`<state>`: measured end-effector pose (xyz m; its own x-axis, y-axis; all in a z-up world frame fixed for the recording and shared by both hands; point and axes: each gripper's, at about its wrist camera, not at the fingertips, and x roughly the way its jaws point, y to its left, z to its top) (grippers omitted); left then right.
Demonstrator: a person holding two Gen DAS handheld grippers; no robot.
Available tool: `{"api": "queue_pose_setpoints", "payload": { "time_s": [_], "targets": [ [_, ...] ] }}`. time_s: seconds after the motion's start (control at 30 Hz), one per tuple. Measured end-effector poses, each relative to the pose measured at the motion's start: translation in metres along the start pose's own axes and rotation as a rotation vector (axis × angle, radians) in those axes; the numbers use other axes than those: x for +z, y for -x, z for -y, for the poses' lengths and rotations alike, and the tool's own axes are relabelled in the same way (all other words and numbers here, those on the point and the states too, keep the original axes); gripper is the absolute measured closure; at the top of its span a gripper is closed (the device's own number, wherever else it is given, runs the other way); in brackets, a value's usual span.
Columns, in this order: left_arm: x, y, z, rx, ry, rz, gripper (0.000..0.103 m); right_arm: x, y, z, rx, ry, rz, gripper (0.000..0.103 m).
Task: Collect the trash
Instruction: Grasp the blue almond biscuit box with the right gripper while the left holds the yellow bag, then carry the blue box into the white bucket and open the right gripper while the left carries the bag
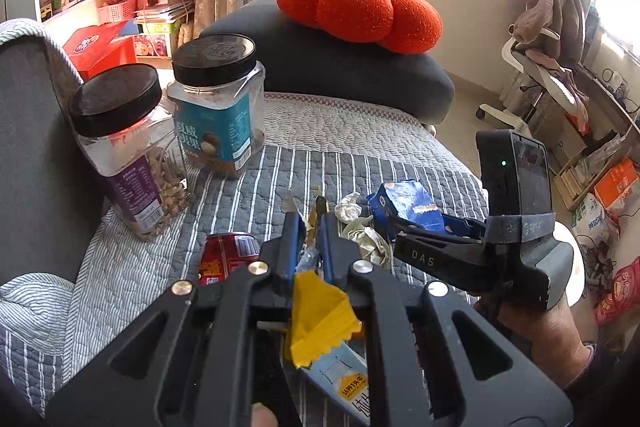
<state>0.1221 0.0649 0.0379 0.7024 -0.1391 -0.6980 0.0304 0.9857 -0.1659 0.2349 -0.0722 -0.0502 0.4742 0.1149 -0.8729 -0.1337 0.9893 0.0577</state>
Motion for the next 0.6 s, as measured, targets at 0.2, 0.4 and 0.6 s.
{"api": "queue_pose_setpoints", "payload": {
  "time_s": [0.2, 0.4, 0.6],
  "targets": [
    [-0.017, 0.028, 0.019, 0.010, -0.033, 0.080, 0.091, -0.057, 0.076, 0.023, -0.109, -0.061, 0.201, 0.044],
    [-0.062, 0.051, 0.036, 0.035, 0.016, 0.122, 0.091, -0.124, 0.136, 0.046, -0.221, -0.152, 0.318, 0.044],
    [-0.104, 0.053, 0.048, 0.064, 0.048, 0.096, 0.091, -0.165, 0.178, 0.050, -0.300, -0.135, 0.478, 0.044]
  ]
}}
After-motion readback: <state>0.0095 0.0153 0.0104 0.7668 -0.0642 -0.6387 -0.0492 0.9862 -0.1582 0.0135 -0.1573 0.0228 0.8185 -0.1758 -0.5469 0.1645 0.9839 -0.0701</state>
